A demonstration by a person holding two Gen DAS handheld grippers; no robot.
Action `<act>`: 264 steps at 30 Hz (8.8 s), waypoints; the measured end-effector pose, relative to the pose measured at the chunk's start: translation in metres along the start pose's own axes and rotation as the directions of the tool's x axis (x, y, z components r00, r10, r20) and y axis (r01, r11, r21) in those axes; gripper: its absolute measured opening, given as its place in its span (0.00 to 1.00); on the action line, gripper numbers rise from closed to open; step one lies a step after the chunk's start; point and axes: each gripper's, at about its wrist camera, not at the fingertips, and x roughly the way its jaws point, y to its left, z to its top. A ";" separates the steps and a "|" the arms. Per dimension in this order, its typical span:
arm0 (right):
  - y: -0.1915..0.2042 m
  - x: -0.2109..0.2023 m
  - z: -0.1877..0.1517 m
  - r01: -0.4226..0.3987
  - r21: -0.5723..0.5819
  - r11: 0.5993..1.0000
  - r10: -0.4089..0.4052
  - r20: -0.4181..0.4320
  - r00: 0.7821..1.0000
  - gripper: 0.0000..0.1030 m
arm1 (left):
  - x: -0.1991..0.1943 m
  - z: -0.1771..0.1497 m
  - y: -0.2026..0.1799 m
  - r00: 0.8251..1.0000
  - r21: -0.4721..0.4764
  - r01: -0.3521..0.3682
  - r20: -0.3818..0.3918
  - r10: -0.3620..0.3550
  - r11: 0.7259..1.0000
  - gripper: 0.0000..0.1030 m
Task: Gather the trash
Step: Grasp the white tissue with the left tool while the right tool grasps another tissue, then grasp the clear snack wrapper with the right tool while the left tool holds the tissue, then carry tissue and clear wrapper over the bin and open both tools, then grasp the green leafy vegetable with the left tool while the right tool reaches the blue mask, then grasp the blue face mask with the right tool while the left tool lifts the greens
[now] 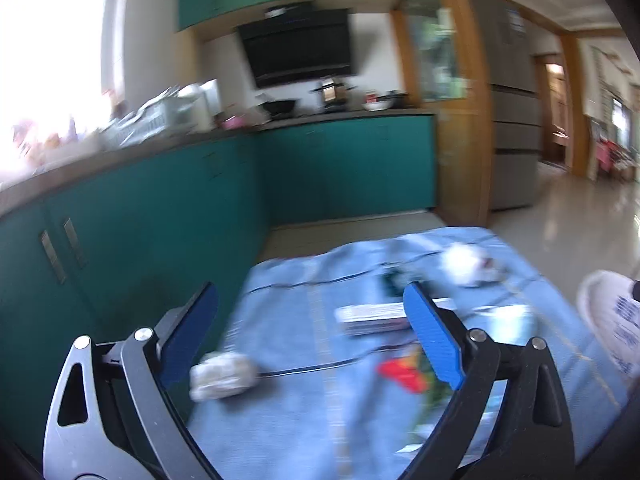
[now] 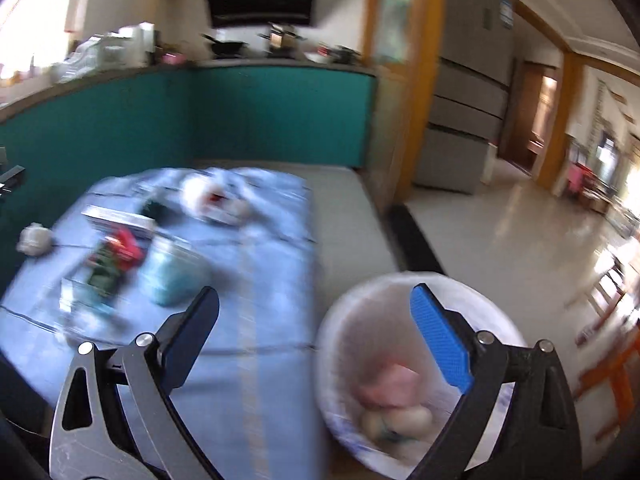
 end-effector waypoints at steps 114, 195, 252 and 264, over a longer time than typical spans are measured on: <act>0.009 -0.035 -0.034 -0.191 0.000 0.981 0.191 0.013 0.981 0.69 | -0.055 -0.039 -0.056 0.973 0.012 0.227 -0.037 -0.226 0.974 0.39; 0.096 0.113 -0.016 -0.297 -0.061 0.953 0.276 -0.237 0.932 0.35 | 0.055 -0.072 -0.057 0.922 0.018 0.251 -0.309 -0.233 0.968 0.84; 0.100 0.121 -0.013 -0.257 -0.031 0.966 0.244 -0.222 0.944 0.82 | 0.009 -0.097 -0.046 0.864 -0.041 0.348 -0.373 -0.337 0.937 0.11; 0.114 0.130 -0.020 -0.302 -0.054 0.952 0.275 -0.281 0.919 0.50 | 0.005 -0.096 -0.040 0.865 -0.070 0.347 -0.362 -0.348 0.935 0.26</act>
